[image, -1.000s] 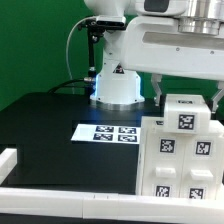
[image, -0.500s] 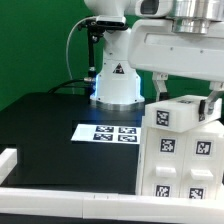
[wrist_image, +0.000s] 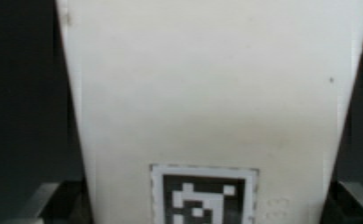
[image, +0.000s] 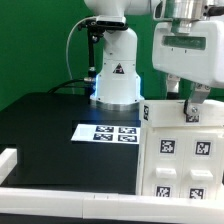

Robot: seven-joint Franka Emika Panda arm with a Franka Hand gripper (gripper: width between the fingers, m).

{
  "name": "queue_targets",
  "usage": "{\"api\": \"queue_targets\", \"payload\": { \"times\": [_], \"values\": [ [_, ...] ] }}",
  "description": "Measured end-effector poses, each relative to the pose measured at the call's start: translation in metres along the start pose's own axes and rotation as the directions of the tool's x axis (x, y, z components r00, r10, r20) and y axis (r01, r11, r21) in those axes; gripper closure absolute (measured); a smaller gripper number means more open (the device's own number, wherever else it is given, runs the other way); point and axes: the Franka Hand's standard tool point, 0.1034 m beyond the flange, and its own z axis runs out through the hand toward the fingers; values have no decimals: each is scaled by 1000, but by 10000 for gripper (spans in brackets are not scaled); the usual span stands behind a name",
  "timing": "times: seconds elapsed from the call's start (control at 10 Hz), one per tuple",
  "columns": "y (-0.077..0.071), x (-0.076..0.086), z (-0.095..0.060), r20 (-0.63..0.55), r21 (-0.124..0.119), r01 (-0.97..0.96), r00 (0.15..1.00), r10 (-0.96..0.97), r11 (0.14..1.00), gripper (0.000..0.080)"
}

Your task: Assemble cabinet

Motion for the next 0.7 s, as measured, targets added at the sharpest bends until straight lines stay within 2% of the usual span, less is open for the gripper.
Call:
{"api": "queue_targets", "payload": {
  "times": [0.2,0.3,0.5,0.7],
  "values": [
    [1,2,1,12,-1,-120,993,120,993,246],
    [2,1,1,45,-7,-248,968,248,969,245],
    [2,1,1,100,-34,-476,873,477,879,245],
    [2,1,1,104,-39,-512,852,513,858,245]
  ]
}}
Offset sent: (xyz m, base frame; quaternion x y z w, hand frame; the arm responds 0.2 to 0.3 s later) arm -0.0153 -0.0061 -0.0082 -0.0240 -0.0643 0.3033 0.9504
